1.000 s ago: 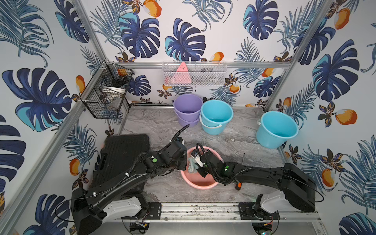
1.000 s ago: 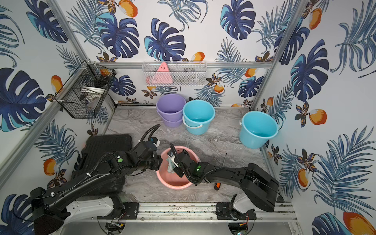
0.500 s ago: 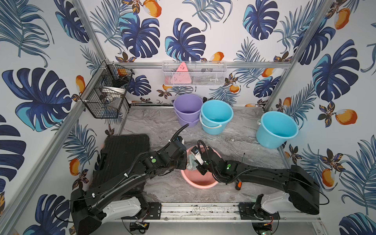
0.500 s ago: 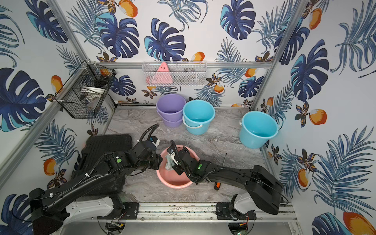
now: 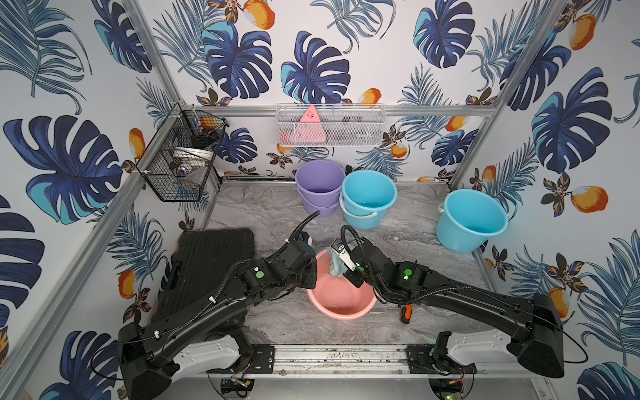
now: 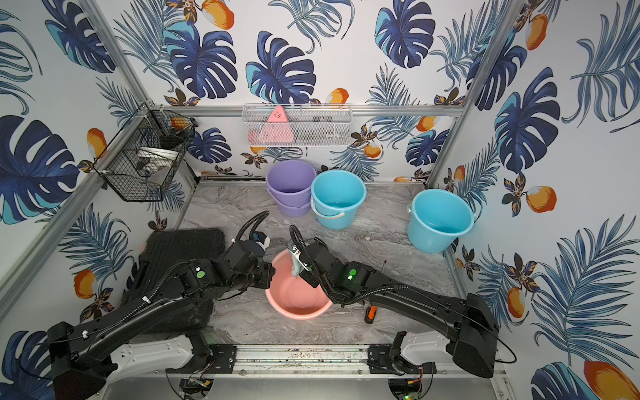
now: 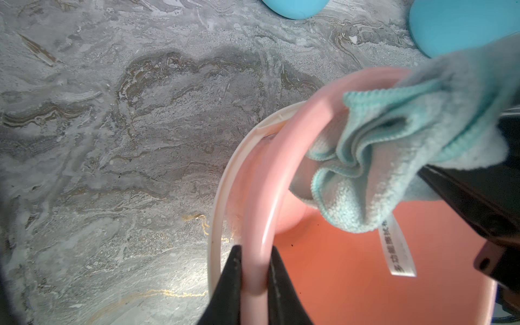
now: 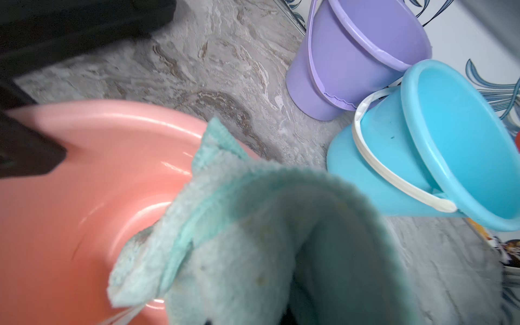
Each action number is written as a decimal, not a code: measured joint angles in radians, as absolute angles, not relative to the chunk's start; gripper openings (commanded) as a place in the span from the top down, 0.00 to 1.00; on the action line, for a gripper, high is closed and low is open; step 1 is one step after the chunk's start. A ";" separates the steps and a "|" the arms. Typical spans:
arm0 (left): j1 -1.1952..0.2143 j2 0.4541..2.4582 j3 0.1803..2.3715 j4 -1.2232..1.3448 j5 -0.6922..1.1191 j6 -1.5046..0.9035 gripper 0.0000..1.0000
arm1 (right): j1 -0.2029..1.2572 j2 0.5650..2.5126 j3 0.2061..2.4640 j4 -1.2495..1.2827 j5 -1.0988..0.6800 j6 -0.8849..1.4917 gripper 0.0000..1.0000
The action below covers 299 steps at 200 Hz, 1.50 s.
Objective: Wipe the inside of the bucket with a cloth
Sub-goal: Wipe the dirt from the bucket.
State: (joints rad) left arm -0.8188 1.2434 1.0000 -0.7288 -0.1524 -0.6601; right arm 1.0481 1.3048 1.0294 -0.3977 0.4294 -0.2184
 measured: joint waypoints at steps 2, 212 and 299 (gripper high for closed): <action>-0.819 1.243 1.000 -0.728 -0.152 -0.660 1.00 | 1.048 1.308 1.034 -0.404 0.432 -0.225 1.00; -0.820 1.250 1.001 -0.717 -0.138 -0.671 1.00 | 1.018 1.649 0.973 -0.406 0.324 -0.460 1.00; -0.820 1.249 1.001 -0.720 -0.146 -0.669 1.00 | 0.992 1.460 1.108 -0.647 0.190 -0.391 1.00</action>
